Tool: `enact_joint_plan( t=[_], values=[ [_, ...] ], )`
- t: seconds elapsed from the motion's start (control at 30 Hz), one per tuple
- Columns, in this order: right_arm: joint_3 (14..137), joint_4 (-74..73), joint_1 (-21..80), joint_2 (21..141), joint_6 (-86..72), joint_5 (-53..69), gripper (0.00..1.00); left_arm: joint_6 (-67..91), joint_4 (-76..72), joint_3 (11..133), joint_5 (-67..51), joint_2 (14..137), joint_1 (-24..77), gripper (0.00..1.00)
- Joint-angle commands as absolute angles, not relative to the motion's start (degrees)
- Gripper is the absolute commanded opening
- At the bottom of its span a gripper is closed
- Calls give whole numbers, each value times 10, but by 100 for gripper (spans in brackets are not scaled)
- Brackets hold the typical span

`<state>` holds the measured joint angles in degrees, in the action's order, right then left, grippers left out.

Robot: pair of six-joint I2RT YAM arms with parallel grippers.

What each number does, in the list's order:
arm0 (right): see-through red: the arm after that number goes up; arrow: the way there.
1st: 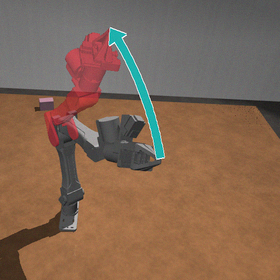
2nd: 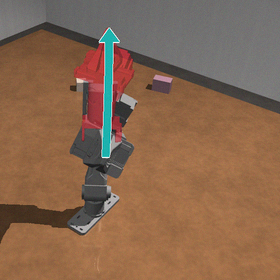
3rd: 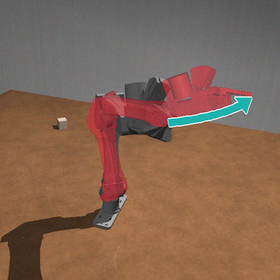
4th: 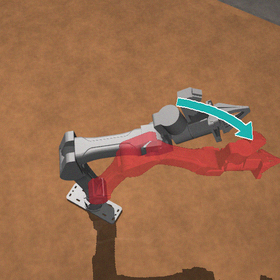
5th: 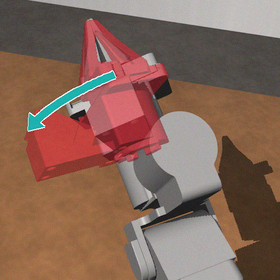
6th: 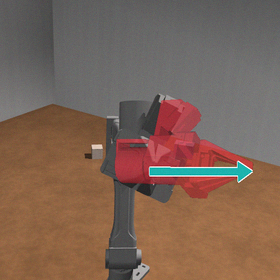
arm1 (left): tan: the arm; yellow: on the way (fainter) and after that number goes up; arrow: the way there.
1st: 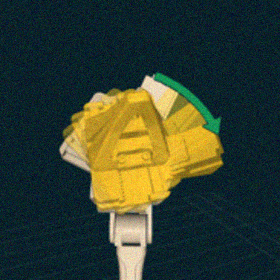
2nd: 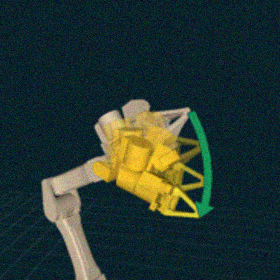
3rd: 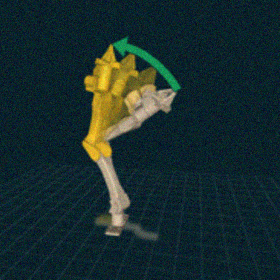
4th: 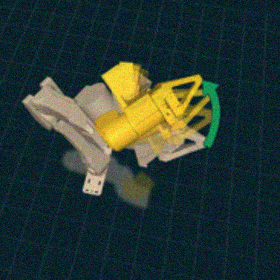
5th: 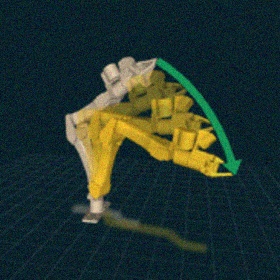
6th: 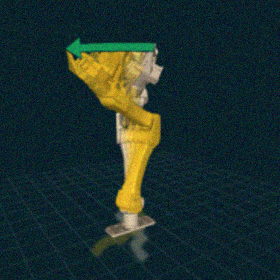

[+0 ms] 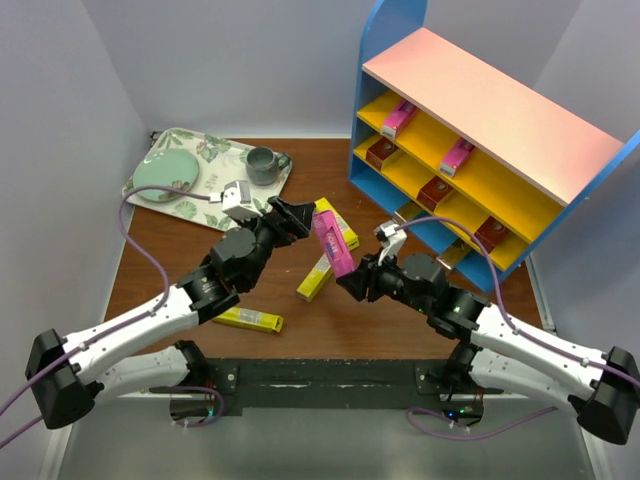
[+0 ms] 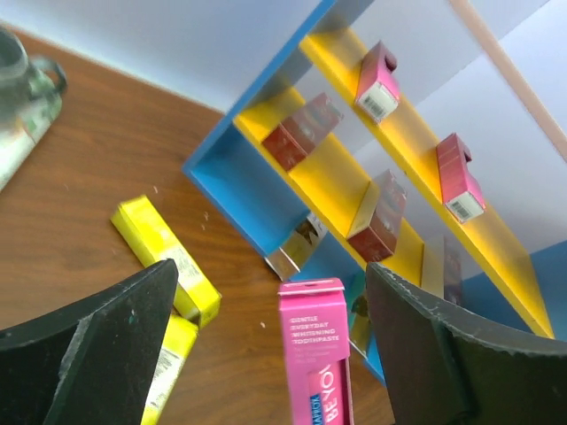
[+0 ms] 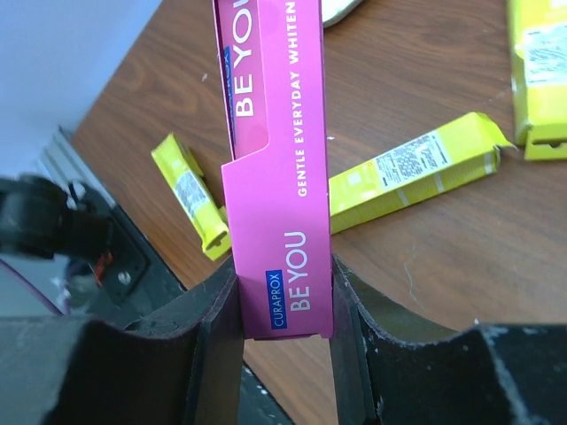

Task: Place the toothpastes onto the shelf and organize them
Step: Pick up the toothpaste from the center of the board.

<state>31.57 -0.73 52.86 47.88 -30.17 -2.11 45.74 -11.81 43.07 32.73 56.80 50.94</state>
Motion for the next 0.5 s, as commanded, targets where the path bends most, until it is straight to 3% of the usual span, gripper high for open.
enact_joint_plan(
  t=[0.0,0.27,0.47],
  values=[
    [334,-39,530,424,-396,-85,12,329,-84,491,375,525,503,94],
    [356,-147,530,306,-503,-191,11,157,-54,568,431,485,491,98],
    [381,-223,530,229,-569,-277,10,72,-97,526,425,472,469,99]
  ],
)
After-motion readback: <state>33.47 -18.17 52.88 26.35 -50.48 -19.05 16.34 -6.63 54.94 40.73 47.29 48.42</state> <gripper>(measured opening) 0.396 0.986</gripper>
